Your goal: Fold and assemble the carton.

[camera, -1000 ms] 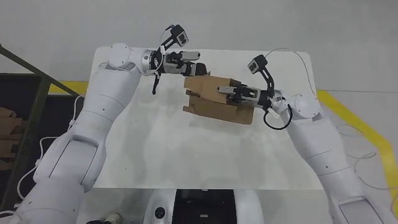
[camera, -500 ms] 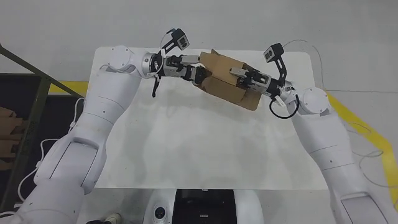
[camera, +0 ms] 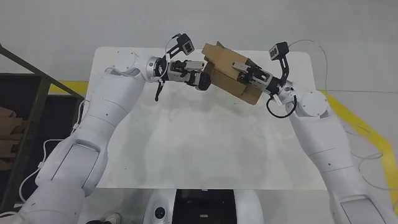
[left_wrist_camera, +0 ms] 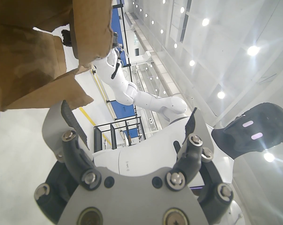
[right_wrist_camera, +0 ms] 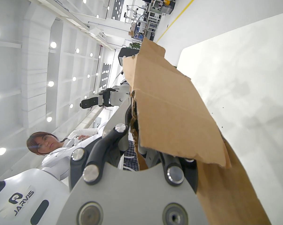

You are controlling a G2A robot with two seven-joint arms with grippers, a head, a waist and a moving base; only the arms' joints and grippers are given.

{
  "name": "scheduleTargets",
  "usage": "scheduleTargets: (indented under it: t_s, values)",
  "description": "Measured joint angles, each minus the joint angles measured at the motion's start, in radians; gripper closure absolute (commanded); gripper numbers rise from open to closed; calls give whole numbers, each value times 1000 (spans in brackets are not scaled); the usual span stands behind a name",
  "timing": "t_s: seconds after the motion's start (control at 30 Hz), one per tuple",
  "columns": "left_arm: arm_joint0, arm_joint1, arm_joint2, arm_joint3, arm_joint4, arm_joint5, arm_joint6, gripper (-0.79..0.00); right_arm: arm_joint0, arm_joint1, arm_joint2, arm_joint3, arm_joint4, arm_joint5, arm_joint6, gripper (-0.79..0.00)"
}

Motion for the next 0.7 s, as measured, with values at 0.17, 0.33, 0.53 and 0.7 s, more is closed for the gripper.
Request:
scheduleTargets:
  t_s: [0.17,0.33,0.53,0.7]
  values:
    - [0,-3,11,-6,-6,5,0,-785,-27,1,5,-32,-2,3,-19,0]
    - [-9,-5,15,0,-3,1,0,-785,-59,2,6,-73,-2,15,-18,0]
    - [-15,-5,13,5,-7,-7,0,-785,-88,2,6,-113,-3,30,-36,0]
    - [-12,-3,4,7,-13,-7,0,-785,-97,-1,5,-126,-2,32,-68,0]
